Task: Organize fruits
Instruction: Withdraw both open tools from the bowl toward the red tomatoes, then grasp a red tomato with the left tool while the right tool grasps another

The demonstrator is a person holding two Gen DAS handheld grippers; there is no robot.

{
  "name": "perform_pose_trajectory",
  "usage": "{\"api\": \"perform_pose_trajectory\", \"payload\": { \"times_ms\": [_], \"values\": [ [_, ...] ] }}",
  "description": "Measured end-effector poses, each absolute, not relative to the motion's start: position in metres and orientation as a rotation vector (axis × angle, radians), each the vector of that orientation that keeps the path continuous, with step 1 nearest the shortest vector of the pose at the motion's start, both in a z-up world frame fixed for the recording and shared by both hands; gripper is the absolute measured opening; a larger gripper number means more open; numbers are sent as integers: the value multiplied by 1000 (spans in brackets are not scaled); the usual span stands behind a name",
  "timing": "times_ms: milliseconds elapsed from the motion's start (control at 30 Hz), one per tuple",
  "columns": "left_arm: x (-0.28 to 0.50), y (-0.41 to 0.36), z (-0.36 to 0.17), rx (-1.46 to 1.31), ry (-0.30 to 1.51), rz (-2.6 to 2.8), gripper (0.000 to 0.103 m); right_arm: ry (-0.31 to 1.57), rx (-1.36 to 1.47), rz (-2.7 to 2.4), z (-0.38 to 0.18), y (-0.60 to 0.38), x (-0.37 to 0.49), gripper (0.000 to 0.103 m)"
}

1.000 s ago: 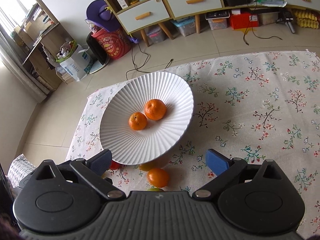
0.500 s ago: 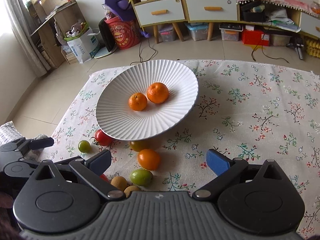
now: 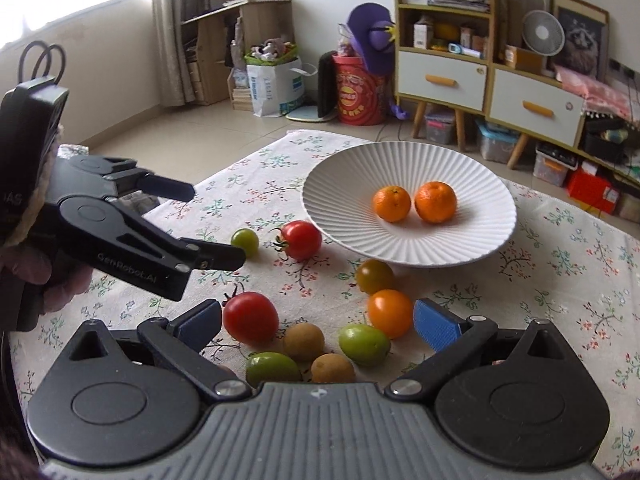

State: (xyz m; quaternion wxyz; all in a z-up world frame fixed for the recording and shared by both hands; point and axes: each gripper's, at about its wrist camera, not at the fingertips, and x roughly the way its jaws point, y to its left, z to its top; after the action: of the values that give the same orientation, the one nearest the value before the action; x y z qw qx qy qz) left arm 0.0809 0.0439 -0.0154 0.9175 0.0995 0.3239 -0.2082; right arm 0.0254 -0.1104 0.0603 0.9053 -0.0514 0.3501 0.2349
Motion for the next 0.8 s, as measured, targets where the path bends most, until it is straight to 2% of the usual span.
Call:
{"api": "perform_pose_trajectory", "payload": {
  "times_ms": [67, 167, 267, 333, 400, 533, 700, 800],
  "values": [
    [86, 44, -17, 184, 653, -453, 92, 716, -120, 517, 58, -104, 24, 100],
    [94, 40, -20, 159, 658, -481, 80, 709, -139, 551, 53, -98, 22, 95],
    [100, 37, -23, 136, 664, -498, 72, 698, -162, 570, 51, -92, 19, 84],
    [103, 34, -26, 123, 681, -513, 63, 703, -170, 585, 50, -90, 19, 71],
    [105, 31, -28, 124, 697, -523, 56, 705, -170, 598, 49, -88, 20, 63],
    [109, 30, -33, 113, 720, -528, 45, 718, -174, 619, 47, -83, 22, 55],
    [112, 27, -35, 116, 742, -536, 42, 747, -181, 656, 42, -75, 23, 43],
    [116, 26, -37, 118, 755, -532, 38, 743, -210, 654, 41, -71, 21, 41]
  ]
}}
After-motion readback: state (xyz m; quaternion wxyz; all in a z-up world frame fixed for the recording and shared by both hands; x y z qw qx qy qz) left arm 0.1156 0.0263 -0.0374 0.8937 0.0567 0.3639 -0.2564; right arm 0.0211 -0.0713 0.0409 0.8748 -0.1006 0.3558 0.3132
